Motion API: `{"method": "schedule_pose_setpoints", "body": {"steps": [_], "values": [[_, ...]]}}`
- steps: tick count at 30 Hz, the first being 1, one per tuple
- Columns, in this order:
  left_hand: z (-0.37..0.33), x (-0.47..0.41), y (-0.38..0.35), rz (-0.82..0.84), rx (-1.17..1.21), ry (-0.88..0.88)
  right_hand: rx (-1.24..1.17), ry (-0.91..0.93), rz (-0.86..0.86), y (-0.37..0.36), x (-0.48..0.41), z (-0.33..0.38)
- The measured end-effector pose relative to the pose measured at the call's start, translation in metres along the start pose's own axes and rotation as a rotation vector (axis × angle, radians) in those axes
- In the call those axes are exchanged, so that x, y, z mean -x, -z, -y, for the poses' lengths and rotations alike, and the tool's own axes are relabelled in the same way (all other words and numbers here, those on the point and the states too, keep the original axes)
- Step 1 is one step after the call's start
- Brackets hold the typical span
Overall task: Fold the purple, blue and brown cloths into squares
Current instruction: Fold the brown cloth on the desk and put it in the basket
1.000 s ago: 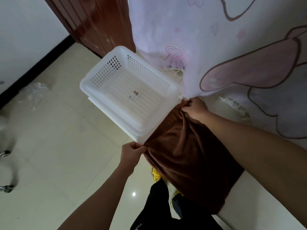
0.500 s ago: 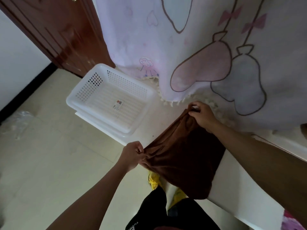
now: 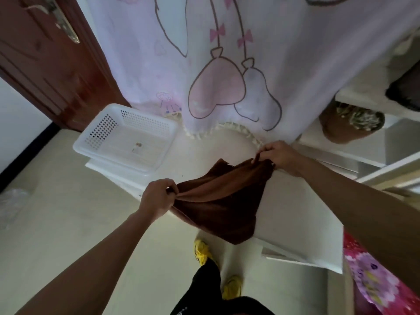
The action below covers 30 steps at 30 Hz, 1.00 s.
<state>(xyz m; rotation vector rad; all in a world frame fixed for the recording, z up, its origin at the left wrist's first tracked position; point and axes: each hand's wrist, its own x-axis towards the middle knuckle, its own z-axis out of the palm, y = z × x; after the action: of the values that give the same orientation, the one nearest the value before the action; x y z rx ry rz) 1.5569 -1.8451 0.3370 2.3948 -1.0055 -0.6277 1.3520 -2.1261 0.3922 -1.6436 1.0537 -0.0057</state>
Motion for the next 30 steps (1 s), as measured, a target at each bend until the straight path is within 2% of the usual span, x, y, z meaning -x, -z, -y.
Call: {"method": "schedule_pose_setpoints", "body": {"steps": [6,11,15,18,23,26,30], "values": [[-0.016,0.019,0.008,0.023,-0.099,0.021,0.058,-0.056,-0.025,-0.012,0.027,-0.038],[0.009,0.044,-0.001,0.135,-0.210,0.116,0.160,0.040,-0.090,-0.039,0.023,-0.049],[0.031,0.058,-0.008,0.209,-0.149,0.173,0.395,0.161,-0.034,-0.070,0.000,-0.040],[0.043,0.061,-0.015,0.187,-0.040,0.170,0.508,0.217,0.006,-0.100,-0.023,-0.030],[0.066,0.054,-0.030,0.226,0.094,0.251,0.613,0.136,0.059,-0.143,-0.065,-0.025],[0.078,0.049,-0.036,0.296,0.102,0.273,0.679,0.071,0.087,-0.163,-0.085,-0.028],[0.091,0.042,-0.041,0.358,0.078,0.288,0.706,-0.010,0.041,-0.179,-0.102,-0.032]]}}
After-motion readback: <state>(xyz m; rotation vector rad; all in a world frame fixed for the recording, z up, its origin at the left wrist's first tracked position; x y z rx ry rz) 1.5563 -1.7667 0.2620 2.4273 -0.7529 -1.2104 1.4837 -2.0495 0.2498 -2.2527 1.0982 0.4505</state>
